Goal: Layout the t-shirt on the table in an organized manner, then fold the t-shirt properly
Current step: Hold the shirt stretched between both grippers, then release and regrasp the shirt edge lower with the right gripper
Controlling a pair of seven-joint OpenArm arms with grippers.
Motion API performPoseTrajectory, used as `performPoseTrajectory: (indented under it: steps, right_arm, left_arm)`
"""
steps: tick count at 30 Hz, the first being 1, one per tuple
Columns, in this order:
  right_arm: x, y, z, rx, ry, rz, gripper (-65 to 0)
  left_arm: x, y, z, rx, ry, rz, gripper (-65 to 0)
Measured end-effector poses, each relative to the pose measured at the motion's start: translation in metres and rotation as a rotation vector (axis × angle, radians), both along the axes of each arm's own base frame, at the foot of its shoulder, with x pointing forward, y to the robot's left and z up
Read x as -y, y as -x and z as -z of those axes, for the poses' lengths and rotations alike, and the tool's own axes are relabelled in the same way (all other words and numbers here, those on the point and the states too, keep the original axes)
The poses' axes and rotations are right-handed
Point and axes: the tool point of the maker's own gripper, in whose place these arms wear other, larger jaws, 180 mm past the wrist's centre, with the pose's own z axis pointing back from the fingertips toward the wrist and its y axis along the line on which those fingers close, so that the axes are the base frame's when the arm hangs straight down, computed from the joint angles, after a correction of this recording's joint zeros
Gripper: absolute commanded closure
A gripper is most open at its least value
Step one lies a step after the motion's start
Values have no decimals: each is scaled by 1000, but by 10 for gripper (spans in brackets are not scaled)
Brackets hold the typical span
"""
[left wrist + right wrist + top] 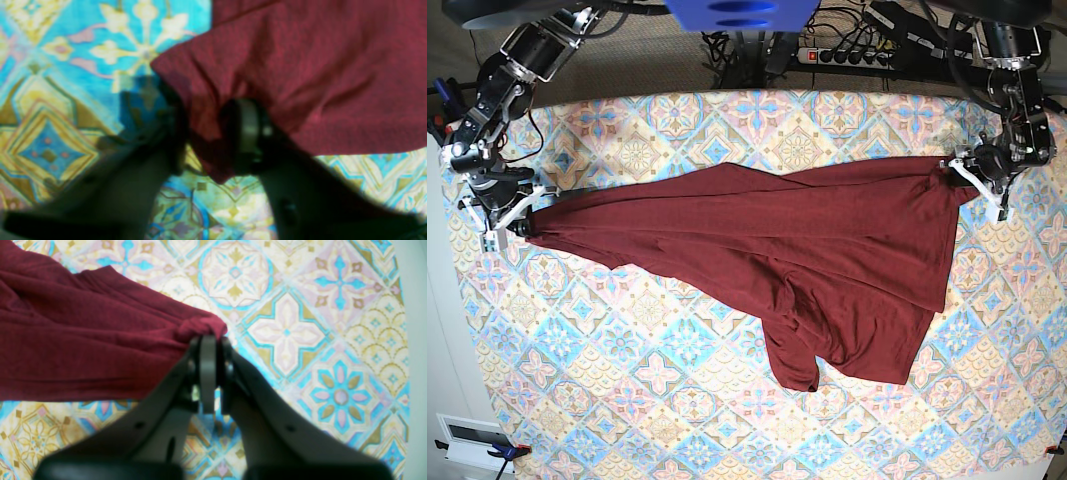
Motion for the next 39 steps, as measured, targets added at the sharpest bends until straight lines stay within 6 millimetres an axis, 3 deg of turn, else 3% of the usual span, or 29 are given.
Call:
performPoseTrajectory:
  steps: [3,8,15,22,25,28,30,32,35,37,39]
  right_arm:
    - [0,3,3,-17,1,1,-65]
    - [2,8,7,-55,8,4,-155]
    - [3,35,28,-145,18,2,-163]
    - [-53,-4,17,-52,24,-221,-163]
    - [-62,-18,11,-61,95,-327,-163]
    - [-97,-68,-16,47,112,-458,-164]
    - [-121,-89,-23,89,79,-537,-164]
    - [-124,-92,-11,55,69,-568,-164]
    - [-109,-85,30,-102,106,-579,-164]
    - [-103,-91,37,-139,120,-592,-172]
    - [-108,-105,32,-105,108,-607,-190]
  left_arm:
    - [3,-3,-2,13,16,4,0]
    - [2,-4,-7,22,-2,15,0]
    - [-6,-3,-11,11,-19,34,0]
    - [-10,1,-17,-32,-51,133,0]
    - [-11,4,-19,-49,-38,151,0]
    - [-16,2,-22,-43,-50,146,0]
    - [-14,2,-22,-43,-45,146,0]
    - [-13,3,-21,-45,-45,149,0]
    - [-15,9,-19,-53,-45,145,0]
    - [-13,11,-17,-58,-38,144,0]
    - [-13,12,-16,-57,-37,143,0]
